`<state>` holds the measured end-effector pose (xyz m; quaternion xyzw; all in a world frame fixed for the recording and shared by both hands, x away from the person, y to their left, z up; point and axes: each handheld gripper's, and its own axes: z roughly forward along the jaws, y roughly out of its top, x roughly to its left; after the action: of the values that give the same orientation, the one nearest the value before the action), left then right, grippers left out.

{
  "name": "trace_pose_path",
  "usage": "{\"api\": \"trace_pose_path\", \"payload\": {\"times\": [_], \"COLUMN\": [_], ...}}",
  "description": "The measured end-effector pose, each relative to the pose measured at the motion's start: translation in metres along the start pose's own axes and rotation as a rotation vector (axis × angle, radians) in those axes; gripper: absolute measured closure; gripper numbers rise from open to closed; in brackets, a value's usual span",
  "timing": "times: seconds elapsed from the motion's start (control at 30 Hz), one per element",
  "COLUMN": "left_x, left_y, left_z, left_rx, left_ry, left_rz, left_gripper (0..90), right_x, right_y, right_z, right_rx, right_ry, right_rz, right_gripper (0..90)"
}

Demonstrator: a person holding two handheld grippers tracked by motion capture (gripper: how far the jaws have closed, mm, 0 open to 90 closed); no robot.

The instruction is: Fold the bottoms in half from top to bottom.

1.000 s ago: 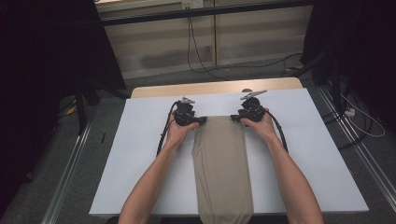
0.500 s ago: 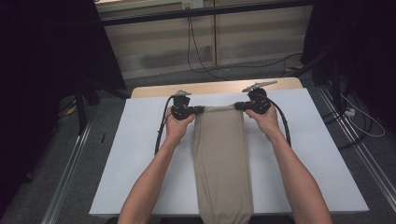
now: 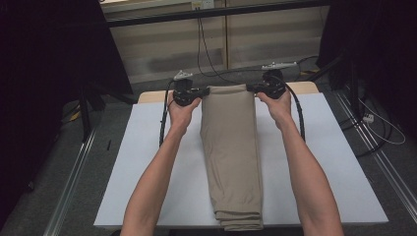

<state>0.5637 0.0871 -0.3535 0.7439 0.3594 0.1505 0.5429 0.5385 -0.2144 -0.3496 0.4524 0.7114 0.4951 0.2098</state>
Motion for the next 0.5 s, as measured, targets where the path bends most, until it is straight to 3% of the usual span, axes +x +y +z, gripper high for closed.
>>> {"api": "trace_pose_path", "payload": {"times": [0.07,0.17,0.23,0.5], "left_x": [0.0,0.0,-0.003,-0.013], "left_y": [0.006,0.014,0.015,0.001], "left_z": [-0.001,-0.004,-0.006,-0.024], "left_rx": [-0.027,-0.048,-0.052,-0.048], "left_ry": [0.019,0.012,0.005,-0.068], "left_rz": [-0.002,0.001,0.012,0.018], "left_gripper": [86.4,86.4,86.4,86.2], "right_x": [0.002,0.004,0.006,0.01], "right_y": [0.01,0.022,0.026,0.009], "right_z": [-0.004,-0.009,-0.012,-0.027], "right_rx": [-0.024,-0.03,-0.047,-0.046], "right_ry": [0.0,-0.005,0.001,0.04], "right_rz": [-0.006,-0.037,-0.031,-0.057], "right_gripper": [86.7,86.7,86.7,86.7]}}
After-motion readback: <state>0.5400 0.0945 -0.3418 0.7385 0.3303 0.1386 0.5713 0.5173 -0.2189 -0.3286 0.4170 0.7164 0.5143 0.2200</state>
